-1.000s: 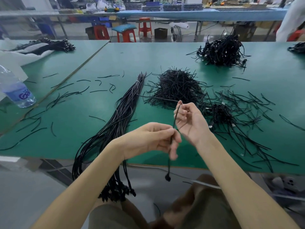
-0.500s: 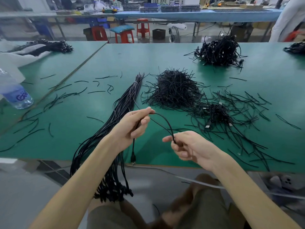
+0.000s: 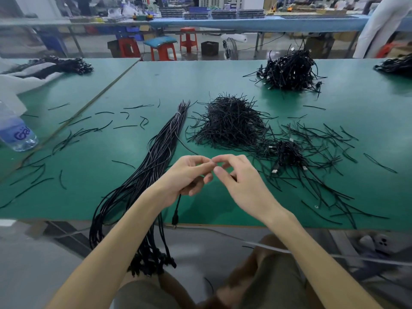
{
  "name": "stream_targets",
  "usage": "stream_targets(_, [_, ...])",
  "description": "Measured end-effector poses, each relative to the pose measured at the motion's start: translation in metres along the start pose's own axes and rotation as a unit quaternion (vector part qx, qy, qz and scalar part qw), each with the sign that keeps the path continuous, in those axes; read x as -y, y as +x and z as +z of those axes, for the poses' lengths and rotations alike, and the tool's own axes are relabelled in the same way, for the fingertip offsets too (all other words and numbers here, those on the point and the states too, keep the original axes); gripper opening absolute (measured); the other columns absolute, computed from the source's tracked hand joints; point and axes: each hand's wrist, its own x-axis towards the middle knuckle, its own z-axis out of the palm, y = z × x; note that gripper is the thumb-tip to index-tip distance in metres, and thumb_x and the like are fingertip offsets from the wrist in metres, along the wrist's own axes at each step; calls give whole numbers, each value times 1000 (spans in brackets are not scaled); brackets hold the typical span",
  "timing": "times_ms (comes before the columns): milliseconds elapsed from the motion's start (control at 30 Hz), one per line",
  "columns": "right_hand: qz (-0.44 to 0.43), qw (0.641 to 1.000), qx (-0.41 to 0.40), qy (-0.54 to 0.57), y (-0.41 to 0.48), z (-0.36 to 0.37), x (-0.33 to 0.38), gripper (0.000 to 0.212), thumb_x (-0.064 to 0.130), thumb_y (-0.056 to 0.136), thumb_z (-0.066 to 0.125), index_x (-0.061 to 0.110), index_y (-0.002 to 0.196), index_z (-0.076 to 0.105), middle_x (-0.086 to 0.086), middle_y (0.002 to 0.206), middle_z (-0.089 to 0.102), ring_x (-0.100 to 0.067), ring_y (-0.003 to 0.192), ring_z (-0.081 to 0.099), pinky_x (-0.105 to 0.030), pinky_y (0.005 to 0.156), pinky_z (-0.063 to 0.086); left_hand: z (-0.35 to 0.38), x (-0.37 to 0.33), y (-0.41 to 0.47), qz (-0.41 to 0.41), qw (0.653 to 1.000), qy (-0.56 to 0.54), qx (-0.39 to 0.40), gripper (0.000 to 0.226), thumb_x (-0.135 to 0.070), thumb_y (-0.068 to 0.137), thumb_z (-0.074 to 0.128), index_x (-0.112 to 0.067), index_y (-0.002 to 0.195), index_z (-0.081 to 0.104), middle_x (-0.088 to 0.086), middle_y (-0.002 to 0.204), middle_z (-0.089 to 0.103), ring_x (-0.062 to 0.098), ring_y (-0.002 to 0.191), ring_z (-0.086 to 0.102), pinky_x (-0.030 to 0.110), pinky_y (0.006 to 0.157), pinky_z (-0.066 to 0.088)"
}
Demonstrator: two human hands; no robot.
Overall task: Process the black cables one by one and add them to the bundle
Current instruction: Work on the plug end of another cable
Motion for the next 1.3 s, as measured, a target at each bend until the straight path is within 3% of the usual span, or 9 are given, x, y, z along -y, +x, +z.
stream_targets(267, [22, 995, -60, 77, -1, -6, -16, 29, 34, 101, 61, 23, 77, 73, 10, 51, 47, -13, 50, 33, -28, 53, 28, -36, 1, -8, 61, 974, -220, 9, 32, -48, 97, 59, -22, 107, 75, -7, 88, 71, 8, 45, 47, 18, 44, 38])
stream_targets(467, [25, 990, -72, 115, -2, -4, -18, 27, 26, 103, 59, 17, 83, 74, 19, 47, 45, -5, 47, 32, -18, 52, 27, -42, 9, -9, 113, 869, -482, 17, 38, -29, 108, 48, -2, 114, 75, 7, 141, 63, 12, 103, 71, 23, 78, 54])
stream_targets(533, [14, 991, -59, 120, -4, -1, -18, 26, 28, 102, 60, 20, 82, 74, 13, 51, 41, -13, 52, 31, -27, 53, 26, -38, 11, -6, 109, 835, -540, 6, 31, -27, 107, 50, -3, 115, 67, 0, 127, 70, 10, 95, 70, 23, 78, 52])
stream_targets(633, [-7, 993, -9, 117, -10, 4, -21, 24, 31, 101, 63, 23, 81, 74, 7, 54, 40, -18, 55, 31, -32, 54, 26, -32, 10, 0, 75, 863, -496, -62, 24, -33, 106, 50, -15, 106, 66, -11, 75, 54, 7, 59, 46, 20, 61, 43])
stream_targets(833, [14, 990, 125, 58, -15, 4, -32, 27, 39, 99, 63, 24, 79, 75, 7, 53, 40, -12, 54, 35, -27, 56, 33, -32, 9, -2, 98, 850, -516, -37, 42, -39, 110, 40, -16, 80, 57, -2, 86, 62, 14, 81, 64, 30, 87, 57])
stream_targets(900, [28, 994, 104, 32, -11, 0, -34, 33, 43, 99, 62, 25, 74, 74, 7, 51, 36, -12, 52, 33, -28, 57, 34, -35, 7, -8, 99, 830, -547, 55, 40, -35, 112, 36, -17, 82, 55, -7, 75, 59, 8, 61, 54, 22, 68, 53])
stream_targets(1000, [41, 998, 37, -10, -2, -11, -34, 45, 52, 96, 63, 22, 63, 69, 8, 48, 32, -11, 47, 28, -26, 50, 28, -36, 2, -19, 101, 896, -403, 158, 36, -34, 108, 44, -19, 77, 54, -9, 57, 49, 8, 43, 31, 21, 49, 30])
stream_targets(1133, [51, 998, -44, -11, 10, -19, -27, 66, 57, 99, 53, 6, 57, 58, 13, 41, 45, -8, 42, 31, -20, 46, 27, -22, -4, -25, 103, 967, 25, 232, 43, -41, 105, 51, -9, 82, 67, 6, 69, 68, 17, 50, 55, 27, 54, 46])
stream_targets(1300, [5, 994, -4, 112, 8, -6, -8, 60, 61, 96, 49, 18, 56, 57, 12, 44, 42, -4, 42, 34, -21, 50, 28, 12, 7, -13, 100, 979, 158, 75, 29, -14, 108, 44, -1, 114, 69, 10, 108, 73, 2, 92, 70, 31, 94, 53])
